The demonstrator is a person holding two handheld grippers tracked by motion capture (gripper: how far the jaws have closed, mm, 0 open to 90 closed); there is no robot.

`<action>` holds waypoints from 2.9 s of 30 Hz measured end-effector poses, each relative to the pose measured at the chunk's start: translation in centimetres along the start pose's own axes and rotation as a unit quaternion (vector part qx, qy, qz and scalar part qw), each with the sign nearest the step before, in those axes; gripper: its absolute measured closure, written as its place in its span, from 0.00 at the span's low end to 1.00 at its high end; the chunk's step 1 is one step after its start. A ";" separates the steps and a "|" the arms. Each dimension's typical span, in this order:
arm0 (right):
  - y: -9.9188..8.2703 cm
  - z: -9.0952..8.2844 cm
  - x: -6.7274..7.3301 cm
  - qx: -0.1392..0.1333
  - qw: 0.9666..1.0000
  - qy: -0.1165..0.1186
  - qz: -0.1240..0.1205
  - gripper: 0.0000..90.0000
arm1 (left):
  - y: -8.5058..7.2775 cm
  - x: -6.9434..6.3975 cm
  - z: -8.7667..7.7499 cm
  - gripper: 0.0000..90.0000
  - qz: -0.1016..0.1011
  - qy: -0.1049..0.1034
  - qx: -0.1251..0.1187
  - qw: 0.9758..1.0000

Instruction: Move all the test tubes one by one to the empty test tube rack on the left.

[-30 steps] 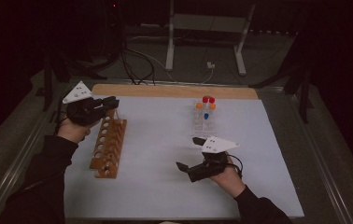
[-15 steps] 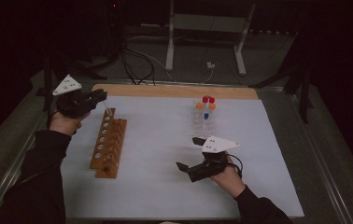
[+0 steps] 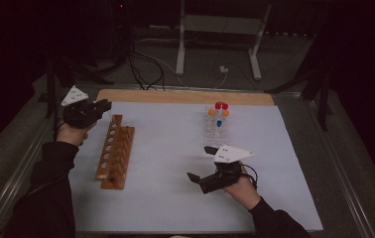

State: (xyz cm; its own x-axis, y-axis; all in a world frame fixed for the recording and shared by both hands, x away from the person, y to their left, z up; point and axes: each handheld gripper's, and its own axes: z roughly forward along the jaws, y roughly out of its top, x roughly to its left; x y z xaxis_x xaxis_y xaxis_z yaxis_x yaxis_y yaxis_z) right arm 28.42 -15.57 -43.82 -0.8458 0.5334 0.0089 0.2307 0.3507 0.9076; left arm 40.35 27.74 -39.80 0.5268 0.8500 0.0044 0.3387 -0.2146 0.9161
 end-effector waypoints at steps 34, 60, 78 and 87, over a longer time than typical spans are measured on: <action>-0.1 0.0 -0.1 0.000 1.000 0.008 -0.009 0.00 | -5.1 0.4 2.4 0.86 -0.030 0.001 0.019 0.999; 0.8 -2.2 -3.0 -0.018 0.998 -0.064 0.016 0.00 | -3.0 -2.3 -2.1 0.16 -0.024 -0.058 -0.002 0.998; 0.3 -1.6 -7.4 -0.006 0.990 -0.135 0.046 0.00 | -3.3 -11.3 -4.6 0.02 0.016 -0.178 -0.020 0.984; -0.7 -0.1 -9.5 0.014 0.986 -0.154 0.067 0.17 | -4.1 -13.2 -4.4 0.02 0.031 -0.196 -0.013 0.980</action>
State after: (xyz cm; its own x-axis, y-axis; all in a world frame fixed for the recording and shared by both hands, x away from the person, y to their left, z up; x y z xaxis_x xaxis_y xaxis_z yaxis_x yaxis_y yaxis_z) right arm 36.26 -20.96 -44.55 -0.6221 0.7829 -0.0039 0.3474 0.2806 0.8948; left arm 28.60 19.51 -41.84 0.8066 0.5842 -0.0901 0.2794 -0.2424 0.9291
